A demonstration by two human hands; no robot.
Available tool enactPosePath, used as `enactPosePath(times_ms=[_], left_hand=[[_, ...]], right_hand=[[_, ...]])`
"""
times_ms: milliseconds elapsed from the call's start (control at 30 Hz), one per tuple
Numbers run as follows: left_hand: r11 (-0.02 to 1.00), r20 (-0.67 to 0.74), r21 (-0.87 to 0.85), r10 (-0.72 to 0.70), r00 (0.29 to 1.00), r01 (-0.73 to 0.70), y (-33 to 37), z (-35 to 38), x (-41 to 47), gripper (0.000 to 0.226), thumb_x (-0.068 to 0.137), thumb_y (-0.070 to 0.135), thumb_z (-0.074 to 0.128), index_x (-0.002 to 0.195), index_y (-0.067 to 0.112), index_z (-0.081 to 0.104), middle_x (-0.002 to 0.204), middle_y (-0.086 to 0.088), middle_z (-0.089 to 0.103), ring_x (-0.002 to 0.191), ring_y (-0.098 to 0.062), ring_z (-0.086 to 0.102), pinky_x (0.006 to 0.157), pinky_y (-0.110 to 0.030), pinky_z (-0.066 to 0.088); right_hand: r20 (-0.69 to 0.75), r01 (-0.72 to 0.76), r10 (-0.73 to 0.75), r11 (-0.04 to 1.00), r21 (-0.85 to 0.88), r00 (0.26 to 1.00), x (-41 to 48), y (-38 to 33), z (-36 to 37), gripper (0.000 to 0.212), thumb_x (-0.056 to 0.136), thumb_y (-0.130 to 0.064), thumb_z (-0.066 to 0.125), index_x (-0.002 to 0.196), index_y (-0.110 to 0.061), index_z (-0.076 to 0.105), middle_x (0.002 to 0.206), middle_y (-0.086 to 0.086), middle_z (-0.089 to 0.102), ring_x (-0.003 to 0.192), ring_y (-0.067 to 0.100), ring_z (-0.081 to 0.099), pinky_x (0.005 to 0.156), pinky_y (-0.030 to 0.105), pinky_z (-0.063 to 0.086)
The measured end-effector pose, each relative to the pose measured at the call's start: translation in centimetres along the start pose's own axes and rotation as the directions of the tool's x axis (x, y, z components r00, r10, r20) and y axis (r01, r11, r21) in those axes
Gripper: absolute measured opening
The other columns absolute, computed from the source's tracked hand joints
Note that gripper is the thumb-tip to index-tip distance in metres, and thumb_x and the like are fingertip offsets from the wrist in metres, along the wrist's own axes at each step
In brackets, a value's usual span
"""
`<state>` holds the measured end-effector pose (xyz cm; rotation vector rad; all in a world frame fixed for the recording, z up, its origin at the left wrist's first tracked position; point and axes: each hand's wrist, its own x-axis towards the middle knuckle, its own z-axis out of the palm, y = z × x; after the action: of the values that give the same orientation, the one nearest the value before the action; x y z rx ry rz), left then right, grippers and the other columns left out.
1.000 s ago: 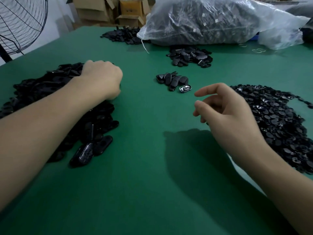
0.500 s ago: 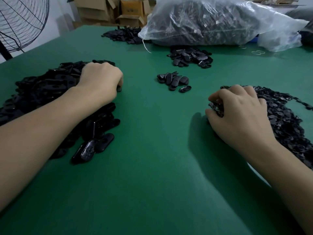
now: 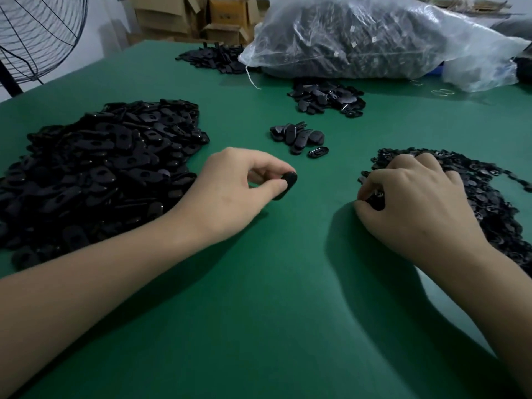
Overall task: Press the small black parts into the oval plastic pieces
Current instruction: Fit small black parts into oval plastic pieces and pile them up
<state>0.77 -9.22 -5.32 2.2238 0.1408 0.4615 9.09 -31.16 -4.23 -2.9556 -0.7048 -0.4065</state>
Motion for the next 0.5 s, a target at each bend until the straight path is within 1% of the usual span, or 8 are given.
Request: enactPosePath(times_ms=[100,200,300,367,400,433,467,500], left_hand=[[0.959,0.095,-0.252,-0.109,0.990,0.130,0.4,0.1,-0.6,0.015,0.095,0.011,0.071,0.104,0.020,0.079,0.097,-0.002,0.076,0.087,-0.016,0.077,0.078,-0.032,0.064],[0.871,0.175,-0.442,-0.152,0.973,0.216,0.7,-0.2,-1.3,0.014,0.097,0.004,0.066,0.105,0.011,0.077,0.105,-0.015,0.074,0.089,-0.020,0.078,0.072,-0.028,0.063],[0.788,0.238,-0.539,-0.197,0.951,0.298,0.3,-0.1,-2.5,0.015,0.098,0.003,0.065,0.105,0.008,0.077,0.105,-0.016,0.076,0.091,-0.024,0.078,0.072,-0.024,0.061],[0.757,0.246,-0.570,-0.213,0.946,0.319,0.0,-0.1,-3.2,0.015,0.098,0.004,0.064,0.106,0.006,0.076,0.103,-0.014,0.077,0.092,-0.024,0.078,0.073,-0.023,0.061],[0.747,0.243,-0.583,-0.216,0.946,0.320,-0.1,-0.2,-3.3,0.015,0.098,0.005,0.064,0.107,0.006,0.076,0.101,-0.013,0.078,0.092,-0.025,0.078,0.073,-0.023,0.061],[0.735,0.240,-0.598,-0.217,0.946,0.320,-0.1,-0.3,-3.3,0.015,0.098,0.005,0.064,0.107,0.005,0.075,0.098,-0.011,0.078,0.092,-0.025,0.078,0.073,-0.023,0.061],[0.725,0.239,-0.610,-0.217,0.947,0.320,-0.1,-0.4,-3.3,0.015,0.098,0.005,0.063,0.108,0.005,0.075,0.096,-0.011,0.079,0.091,-0.026,0.078,0.073,-0.024,0.061],[0.719,0.237,-0.617,-0.218,0.947,0.320,0.0,-0.5,-3.2,0.015,0.098,0.005,0.063,0.107,0.006,0.075,0.094,-0.010,0.079,0.090,-0.026,0.078,0.072,-0.025,0.061]], right_hand=[[-0.024,0.021,-0.020,1.000,0.012,1.000,0.0,-0.1,0.0,0.011,0.091,-0.037,0.066,0.093,-0.031,0.075,0.101,0.000,0.057,0.110,0.028,0.045,0.085,0.043,0.033],[-0.044,0.047,-0.047,0.999,0.009,0.998,0.0,-0.1,0.2,0.009,0.090,-0.035,0.068,0.089,-0.031,0.075,0.100,0.000,0.059,0.108,0.028,0.046,0.083,0.041,0.031],[-0.064,0.077,-0.076,0.997,0.020,0.995,0.0,-0.1,0.6,0.011,0.093,-0.031,0.065,0.091,-0.027,0.076,0.099,-0.001,0.061,0.108,0.027,0.046,0.084,0.042,0.032],[-0.109,0.114,-0.105,0.991,0.075,0.988,0.2,-0.2,0.8,0.013,0.095,-0.031,0.064,0.092,-0.025,0.076,0.097,-0.003,0.063,0.106,0.026,0.049,0.086,0.042,0.036],[-0.140,0.138,-0.117,0.979,0.151,0.983,0.1,-0.3,0.7,0.014,0.095,-0.032,0.063,0.092,-0.025,0.075,0.094,-0.006,0.064,0.103,0.022,0.051,0.087,0.042,0.040],[-0.167,0.158,-0.115,0.950,0.269,0.979,0.1,-0.4,0.7,0.015,0.095,-0.033,0.063,0.092,-0.025,0.075,0.090,-0.010,0.065,0.097,0.017,0.053,0.086,0.039,0.044],[-0.168,0.159,-0.094,0.890,0.428,0.981,0.0,-0.7,0.6,0.016,0.095,-0.035,0.063,0.091,-0.025,0.075,0.087,-0.014,0.067,0.090,0.010,0.056,0.082,0.032,0.046],[-0.123,0.124,-0.061,0.780,0.613,0.991,-0.2,-1.0,0.4,0.016,0.095,-0.035,0.064,0.089,-0.026,0.076,0.084,-0.015,0.069,0.082,0.003,0.059,0.076,0.025,0.047]])
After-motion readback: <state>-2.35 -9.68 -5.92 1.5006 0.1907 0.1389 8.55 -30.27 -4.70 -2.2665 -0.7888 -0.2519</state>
